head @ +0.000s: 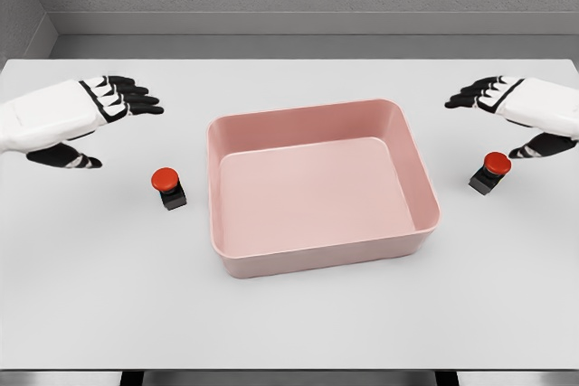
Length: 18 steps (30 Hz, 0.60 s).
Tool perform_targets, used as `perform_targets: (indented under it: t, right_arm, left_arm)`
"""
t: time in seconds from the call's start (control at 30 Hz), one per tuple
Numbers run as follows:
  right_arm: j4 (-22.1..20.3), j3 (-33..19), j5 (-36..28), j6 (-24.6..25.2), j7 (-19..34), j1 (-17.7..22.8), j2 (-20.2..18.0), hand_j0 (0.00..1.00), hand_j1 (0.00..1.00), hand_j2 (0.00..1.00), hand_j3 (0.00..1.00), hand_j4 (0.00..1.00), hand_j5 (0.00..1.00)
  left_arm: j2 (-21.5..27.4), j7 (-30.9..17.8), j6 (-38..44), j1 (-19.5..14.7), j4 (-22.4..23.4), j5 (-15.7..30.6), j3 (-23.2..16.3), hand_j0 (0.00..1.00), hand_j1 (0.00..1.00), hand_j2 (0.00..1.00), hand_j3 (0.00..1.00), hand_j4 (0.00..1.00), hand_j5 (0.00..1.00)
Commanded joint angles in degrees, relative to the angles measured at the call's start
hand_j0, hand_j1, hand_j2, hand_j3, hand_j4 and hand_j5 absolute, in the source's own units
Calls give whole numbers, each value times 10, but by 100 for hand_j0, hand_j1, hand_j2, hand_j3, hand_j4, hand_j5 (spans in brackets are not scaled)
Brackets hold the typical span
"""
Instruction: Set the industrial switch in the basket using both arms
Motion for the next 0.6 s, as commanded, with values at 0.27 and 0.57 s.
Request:
perform_targets:
  t: [0.27,0.57]
  right_arm:
    - [44,-8,56,1,3,5,-14,100,100,100,100,100,100]
    - [59,1,99,1,4,23,-14,100,100,100,100,100,100]
  left_arm:
    - [-2,-135,53,-6,-26,1,0,100,100,100,100,100,100]
    - [-47,-194,70,-14,-31,-47,-1,100,100,100,100,100,100]
